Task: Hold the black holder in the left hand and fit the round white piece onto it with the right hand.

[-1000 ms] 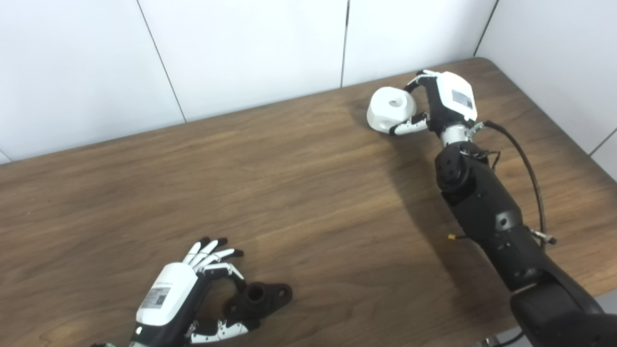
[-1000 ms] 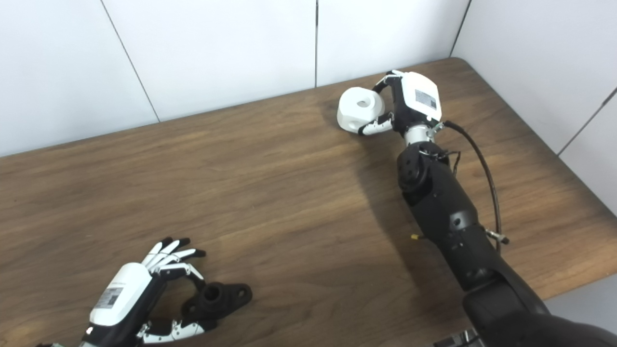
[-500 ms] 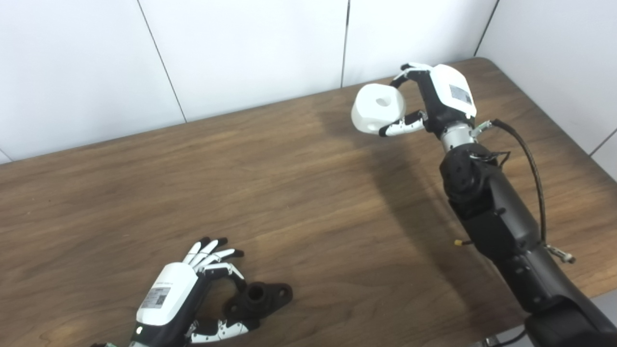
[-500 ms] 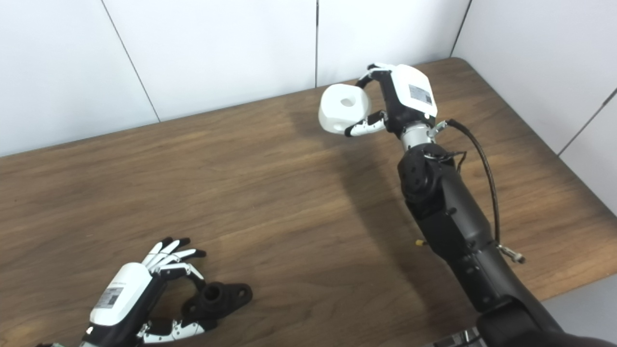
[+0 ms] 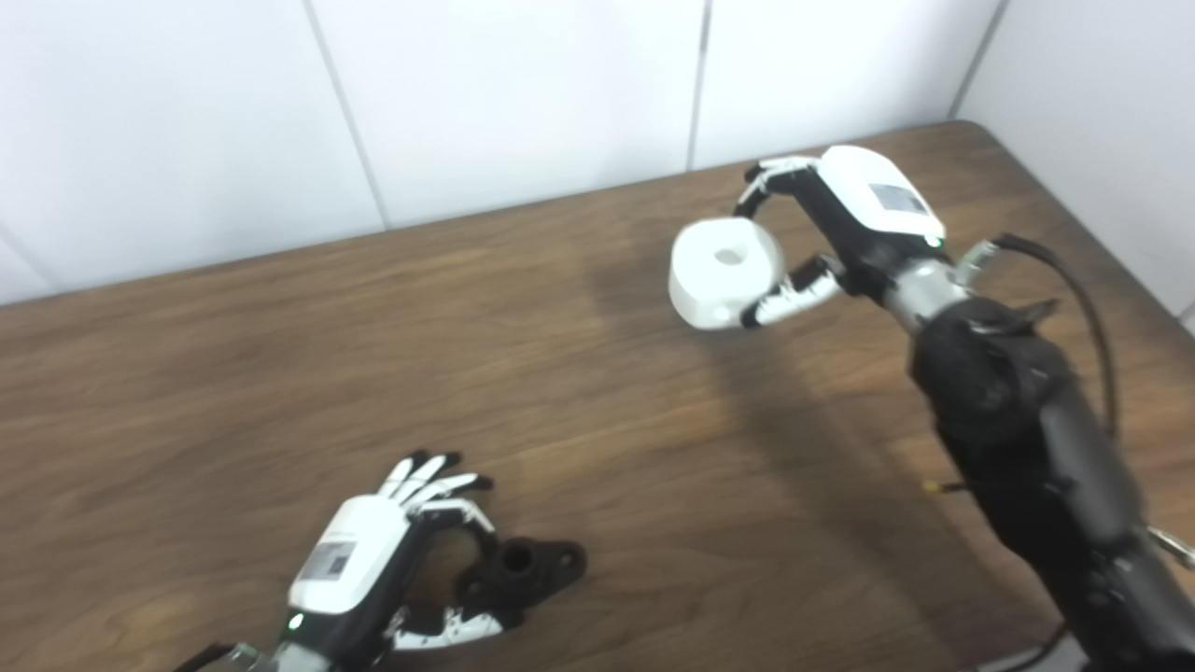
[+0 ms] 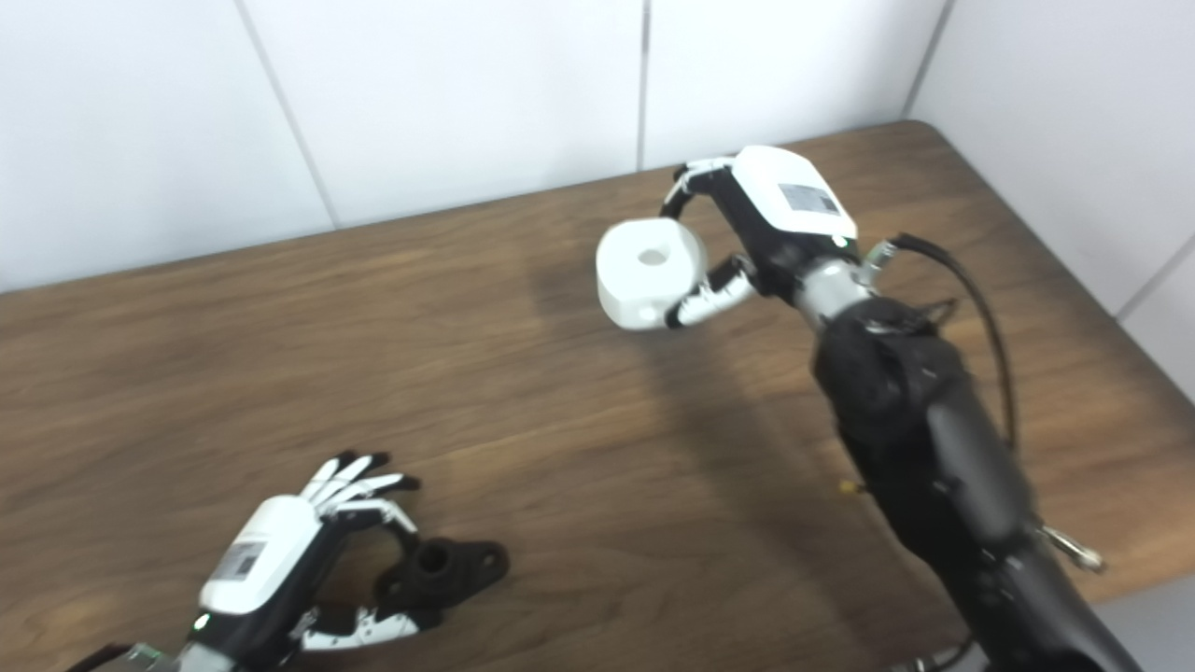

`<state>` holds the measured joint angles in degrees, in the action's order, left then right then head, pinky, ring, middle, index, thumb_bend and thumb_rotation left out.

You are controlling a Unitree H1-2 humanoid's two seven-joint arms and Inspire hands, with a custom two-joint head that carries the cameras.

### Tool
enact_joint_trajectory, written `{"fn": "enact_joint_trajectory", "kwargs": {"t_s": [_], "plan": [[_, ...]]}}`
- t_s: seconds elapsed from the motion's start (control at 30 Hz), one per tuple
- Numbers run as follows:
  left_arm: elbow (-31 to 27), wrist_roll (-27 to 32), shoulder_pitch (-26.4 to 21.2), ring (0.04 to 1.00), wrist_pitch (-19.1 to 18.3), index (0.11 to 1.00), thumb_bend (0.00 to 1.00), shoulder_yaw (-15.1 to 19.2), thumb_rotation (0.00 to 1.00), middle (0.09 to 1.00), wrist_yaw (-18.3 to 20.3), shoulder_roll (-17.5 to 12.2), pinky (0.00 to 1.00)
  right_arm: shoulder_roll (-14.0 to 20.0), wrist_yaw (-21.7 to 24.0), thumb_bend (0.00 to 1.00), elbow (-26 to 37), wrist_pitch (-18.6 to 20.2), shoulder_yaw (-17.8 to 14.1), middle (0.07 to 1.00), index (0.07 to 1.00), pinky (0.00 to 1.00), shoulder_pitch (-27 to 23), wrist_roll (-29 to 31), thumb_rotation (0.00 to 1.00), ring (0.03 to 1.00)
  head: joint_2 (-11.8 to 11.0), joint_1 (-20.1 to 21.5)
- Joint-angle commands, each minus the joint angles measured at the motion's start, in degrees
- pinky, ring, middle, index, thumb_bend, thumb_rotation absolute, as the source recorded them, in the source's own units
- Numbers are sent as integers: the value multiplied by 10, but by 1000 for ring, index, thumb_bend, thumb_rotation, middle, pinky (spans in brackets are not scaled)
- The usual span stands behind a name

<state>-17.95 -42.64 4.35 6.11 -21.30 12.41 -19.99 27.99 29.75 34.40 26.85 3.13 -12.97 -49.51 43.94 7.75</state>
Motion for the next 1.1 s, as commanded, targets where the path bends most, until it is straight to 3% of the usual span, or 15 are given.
{"fn": "enact_joint_trajectory", "kwargs": {"t_s": [0.0, 0.3, 0.53, 1.07], "plan": [[4, -25, 3, 945, -13, 485, 518, -14, 58, 823, 29, 1, 1000, 12, 21, 523, 43, -1, -7, 826, 482, 815, -8, -10, 144, 870, 0, 0], [-3, -38, -5, 953, -38, 485, 519, -26, 56, 827, 39, 17, 1000, -15, 79, 524, 114, -11, -1, 826, 481, 816, 13, -11, 142, 872, 18, -30], [-16, -44, -8, 947, -52, 485, 518, -28, 56, 829, 54, 19, 1000, -34, 76, 523, 131, -39, 8, 826, 481, 807, 35, 2, 145, 867, 36, -36], [-27, -44, -20, 944, -71, 485, 519, -30, 55, 829, 73, 23, 1000, -78, 80, 520, 144, -106, 45, 841, 481, 887, 54, 9, 149, 880, 63, -41]]}}
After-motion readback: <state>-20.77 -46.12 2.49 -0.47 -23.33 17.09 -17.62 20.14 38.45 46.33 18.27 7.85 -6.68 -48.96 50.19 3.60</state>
